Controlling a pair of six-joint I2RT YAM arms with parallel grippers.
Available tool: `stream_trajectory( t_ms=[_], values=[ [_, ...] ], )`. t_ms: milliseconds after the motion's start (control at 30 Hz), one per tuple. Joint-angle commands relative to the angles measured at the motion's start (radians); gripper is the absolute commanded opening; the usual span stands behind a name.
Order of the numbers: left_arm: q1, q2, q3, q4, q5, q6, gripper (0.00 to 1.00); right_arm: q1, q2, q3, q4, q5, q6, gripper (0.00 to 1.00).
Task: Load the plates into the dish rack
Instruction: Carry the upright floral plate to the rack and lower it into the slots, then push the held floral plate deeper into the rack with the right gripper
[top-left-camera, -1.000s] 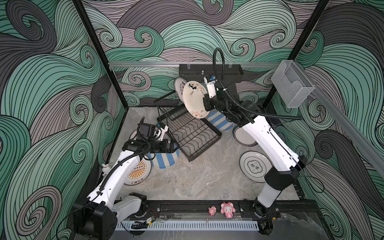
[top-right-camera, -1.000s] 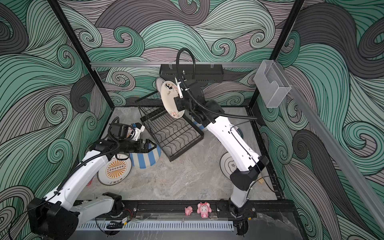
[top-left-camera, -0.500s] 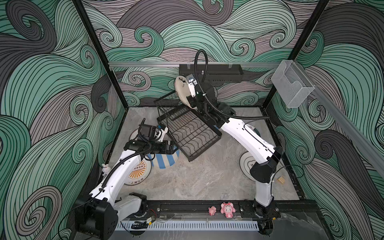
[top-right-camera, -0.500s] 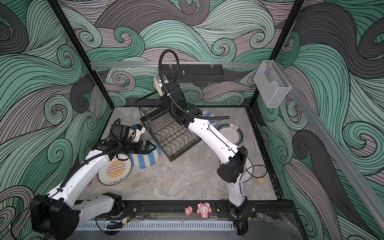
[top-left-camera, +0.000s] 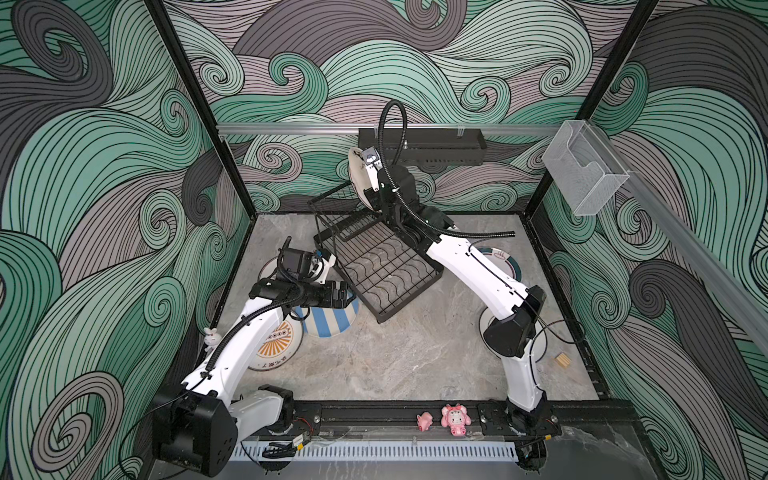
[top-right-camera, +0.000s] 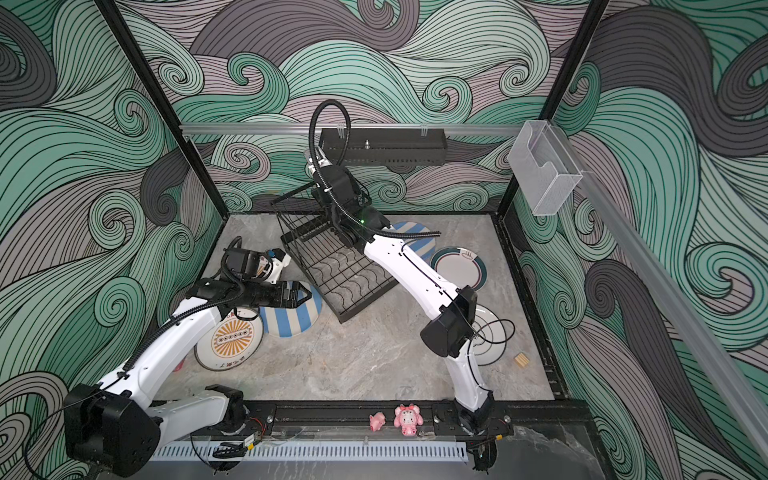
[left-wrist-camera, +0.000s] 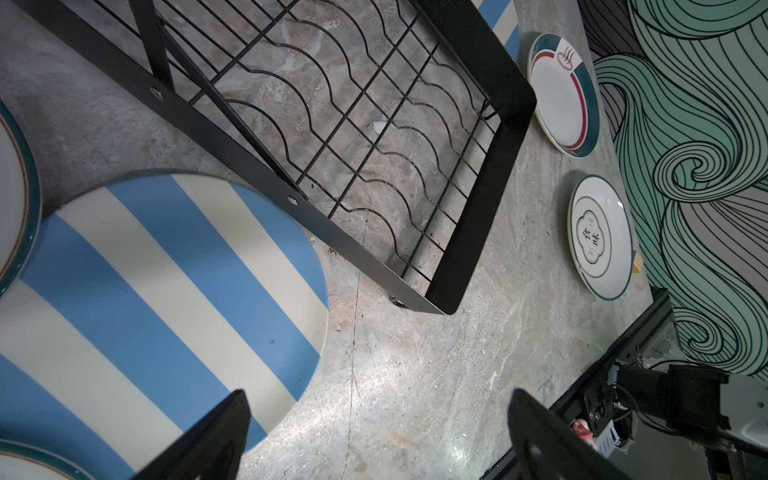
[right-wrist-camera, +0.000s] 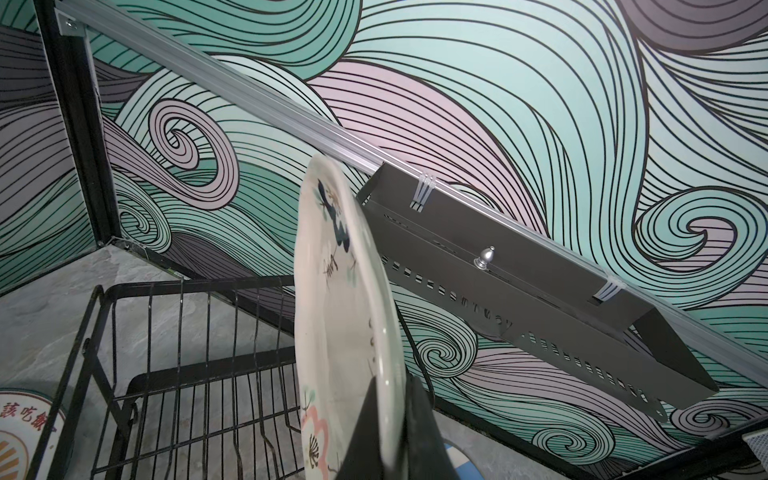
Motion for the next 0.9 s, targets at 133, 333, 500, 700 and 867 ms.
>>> stream_trajectory(
  t_ms=[133, 333, 500, 700, 867],
  values=[
    [0.006, 0.009, -0.007, 0.025, 0.028, -0.008, 0.99, 0.001, 0.006, 0.052, 0.189, 0.058, -0.046, 0.0],
    [0.007, 0.014, -0.008, 0.031, 0.03, -0.009, 0.99, 0.0, 0.02, 0.052, 0.21, 0.068, -0.08, 0.0],
    [0.007, 0.02, -0.006, 0.032, 0.031, -0.009, 0.99, 0.0, 0.021, 0.055, 0.228, 0.073, -0.107, 0.0],
    [0.007, 0.031, -0.007, 0.033, 0.037, -0.009, 0.99, -0.003, 0.016, 0.048, 0.225, 0.065, -0.104, 0.0],
    [0.007, 0.043, -0.004, 0.028, 0.052, -0.004, 0.99, -0.007, 0.001, -0.005, 0.214, 0.052, -0.05, 0.0]
  ],
)
